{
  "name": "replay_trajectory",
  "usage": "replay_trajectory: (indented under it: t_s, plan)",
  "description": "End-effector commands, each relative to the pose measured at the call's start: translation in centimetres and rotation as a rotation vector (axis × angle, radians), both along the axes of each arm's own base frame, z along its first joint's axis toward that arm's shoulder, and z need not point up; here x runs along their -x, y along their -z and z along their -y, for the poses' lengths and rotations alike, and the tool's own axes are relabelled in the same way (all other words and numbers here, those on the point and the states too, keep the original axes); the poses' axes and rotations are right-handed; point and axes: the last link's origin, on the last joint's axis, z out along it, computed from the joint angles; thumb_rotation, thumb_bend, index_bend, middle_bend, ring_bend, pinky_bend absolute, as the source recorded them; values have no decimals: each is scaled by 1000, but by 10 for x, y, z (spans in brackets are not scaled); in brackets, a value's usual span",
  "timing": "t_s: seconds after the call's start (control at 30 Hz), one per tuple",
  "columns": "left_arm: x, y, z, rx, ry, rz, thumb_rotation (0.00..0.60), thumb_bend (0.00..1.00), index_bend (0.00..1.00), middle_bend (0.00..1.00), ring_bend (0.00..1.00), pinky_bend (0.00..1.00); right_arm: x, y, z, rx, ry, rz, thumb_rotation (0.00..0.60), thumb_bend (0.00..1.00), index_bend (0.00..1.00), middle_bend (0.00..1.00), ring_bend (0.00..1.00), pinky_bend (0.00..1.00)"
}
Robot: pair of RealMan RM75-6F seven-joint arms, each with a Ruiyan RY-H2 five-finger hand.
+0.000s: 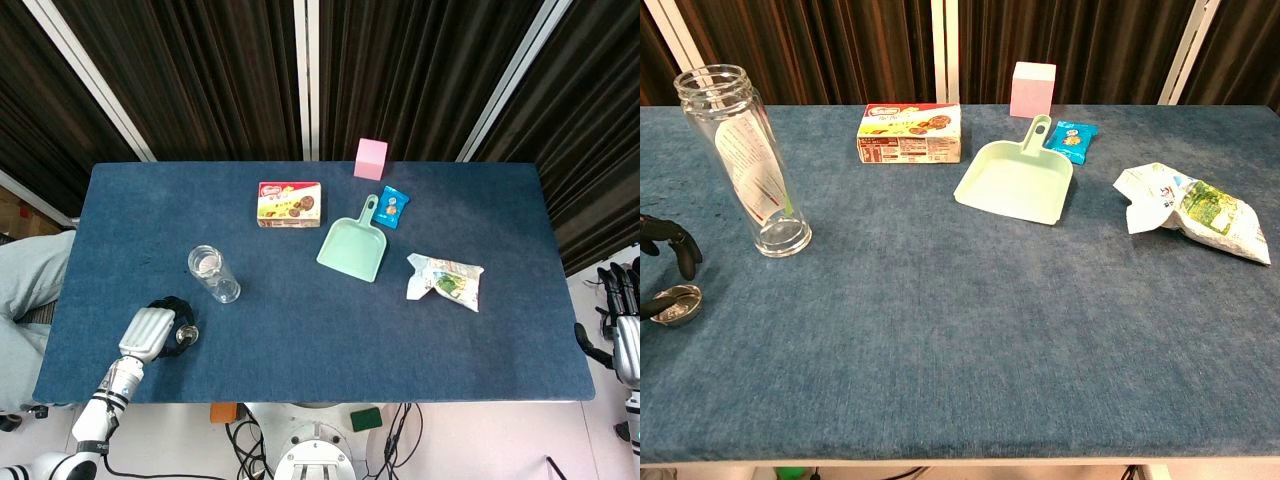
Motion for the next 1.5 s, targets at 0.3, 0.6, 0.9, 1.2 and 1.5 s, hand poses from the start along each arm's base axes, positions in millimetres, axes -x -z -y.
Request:
replay_trajectory:
  t_s: [0.3,0.6,0.9,1.2,1.5]
  plan:
    - [5,2,0,4,-20,-8,599,318,485,308,195,255,0,0,0,-2,-1,1,600,327,0,0,0,0]
    - [2,6,-4,14,-7,5,599,332,503,317,195,255,3,2,3,-14,12,14,600,327,0,0,0,0]
    - [5,6,-6,23,-13,-6,600,419,526,322,195,257,5,1,3,-9,16,23,600,327,0,0,0,0]
    - [7,8,-5,40,-18,-19,600,428,535,322,196,256,6,3,4,-17,17,29,600,317,0,0,0,0]
    - [6,7,-7,22,-14,-16,600,428,554,323,195,255,6,3,4,-16,17,29,600,309,0,0,0,0]
